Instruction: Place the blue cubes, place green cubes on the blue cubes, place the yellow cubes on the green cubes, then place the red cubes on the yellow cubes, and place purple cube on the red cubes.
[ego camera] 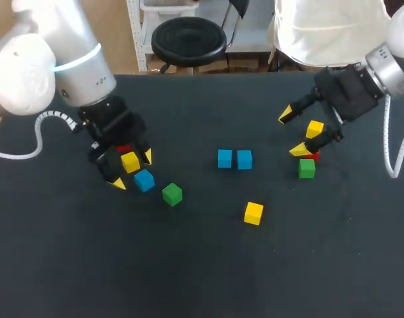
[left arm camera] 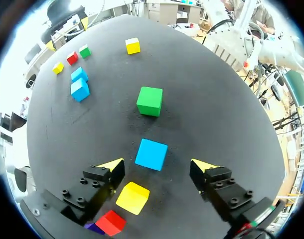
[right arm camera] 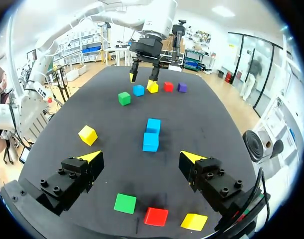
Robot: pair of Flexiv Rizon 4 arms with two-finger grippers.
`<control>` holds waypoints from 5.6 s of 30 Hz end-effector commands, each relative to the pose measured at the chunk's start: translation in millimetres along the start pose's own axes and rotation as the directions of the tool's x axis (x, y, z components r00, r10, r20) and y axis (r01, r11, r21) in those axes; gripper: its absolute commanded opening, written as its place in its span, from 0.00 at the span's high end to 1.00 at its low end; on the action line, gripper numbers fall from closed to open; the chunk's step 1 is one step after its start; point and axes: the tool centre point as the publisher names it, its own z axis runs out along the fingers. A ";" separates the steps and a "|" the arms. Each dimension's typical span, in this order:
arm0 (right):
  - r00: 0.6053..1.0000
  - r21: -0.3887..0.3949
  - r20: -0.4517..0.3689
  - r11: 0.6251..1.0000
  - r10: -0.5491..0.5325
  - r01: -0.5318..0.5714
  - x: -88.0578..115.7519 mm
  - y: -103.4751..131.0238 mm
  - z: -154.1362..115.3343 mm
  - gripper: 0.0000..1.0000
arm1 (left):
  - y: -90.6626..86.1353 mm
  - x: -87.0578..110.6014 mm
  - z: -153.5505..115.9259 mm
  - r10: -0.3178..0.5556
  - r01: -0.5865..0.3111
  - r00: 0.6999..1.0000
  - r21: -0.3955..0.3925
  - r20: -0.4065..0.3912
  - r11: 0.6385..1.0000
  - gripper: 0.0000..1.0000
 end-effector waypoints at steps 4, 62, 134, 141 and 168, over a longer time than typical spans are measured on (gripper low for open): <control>1.000 0.001 0.001 1.000 -0.001 0.001 0.2 0.5 0.0 0.00 | -2.3 -8.7 0.8 0.019 -0.019 1.000 -0.045 -0.013 0.999 0.00; 1.000 0.001 0.001 1.000 -0.001 0.001 0.2 0.5 0.0 0.00 | 35.8 -55.0 -21.3 -0.477 0.447 0.876 -0.243 -0.079 0.861 1.00; 1.000 0.001 0.001 1.000 -0.001 0.001 0.2 0.5 0.0 0.00 | 81.1 -86.5 6.5 -0.719 0.695 0.694 -0.219 -0.048 0.685 1.00; 1.000 0.001 0.001 1.000 -0.001 0.001 0.2 0.5 0.0 0.00 | 103.3 -88.9 6.7 -0.731 0.706 0.682 -0.244 -0.020 0.665 1.00; 1.000 0.001 0.001 1.000 -0.001 0.001 0.2 0.5 0.0 0.00 | 108.6 -80.5 28.3 -0.732 0.713 0.681 -0.212 -0.022 0.669 1.00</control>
